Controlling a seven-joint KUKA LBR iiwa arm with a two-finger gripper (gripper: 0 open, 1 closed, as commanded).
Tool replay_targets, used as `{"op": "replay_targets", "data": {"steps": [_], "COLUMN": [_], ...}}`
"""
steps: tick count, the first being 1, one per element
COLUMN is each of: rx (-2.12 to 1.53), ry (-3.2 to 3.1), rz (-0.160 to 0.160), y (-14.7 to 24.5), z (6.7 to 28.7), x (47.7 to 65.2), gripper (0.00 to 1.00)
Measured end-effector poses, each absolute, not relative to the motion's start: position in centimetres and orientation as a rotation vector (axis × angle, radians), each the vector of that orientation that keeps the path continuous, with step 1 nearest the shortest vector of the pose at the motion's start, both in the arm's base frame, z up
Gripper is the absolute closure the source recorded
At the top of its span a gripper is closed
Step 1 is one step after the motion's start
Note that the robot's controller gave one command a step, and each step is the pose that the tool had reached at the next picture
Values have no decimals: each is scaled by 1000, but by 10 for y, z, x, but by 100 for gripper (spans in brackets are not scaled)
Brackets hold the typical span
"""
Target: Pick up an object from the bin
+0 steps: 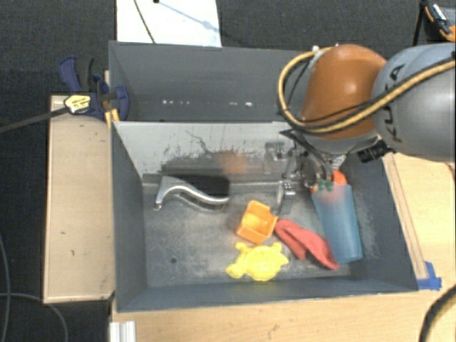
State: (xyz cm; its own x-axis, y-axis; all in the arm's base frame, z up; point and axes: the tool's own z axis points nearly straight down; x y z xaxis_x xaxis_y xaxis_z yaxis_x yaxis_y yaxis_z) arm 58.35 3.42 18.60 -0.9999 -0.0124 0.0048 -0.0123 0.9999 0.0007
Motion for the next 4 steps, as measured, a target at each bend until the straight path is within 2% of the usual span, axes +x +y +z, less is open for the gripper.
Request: {"op": "replay_targets", "data": {"steps": [1,2,3,4], "rx": [18,92,70,-58], "ry": [-3145,-3149,-3145,-3144], "rz": [-2,-1,-1,-1], "y": [34,38,49,39], "z": [191,142,92,73], "x": [585,576,534,555], "gripper": [0,0,0,100]}}
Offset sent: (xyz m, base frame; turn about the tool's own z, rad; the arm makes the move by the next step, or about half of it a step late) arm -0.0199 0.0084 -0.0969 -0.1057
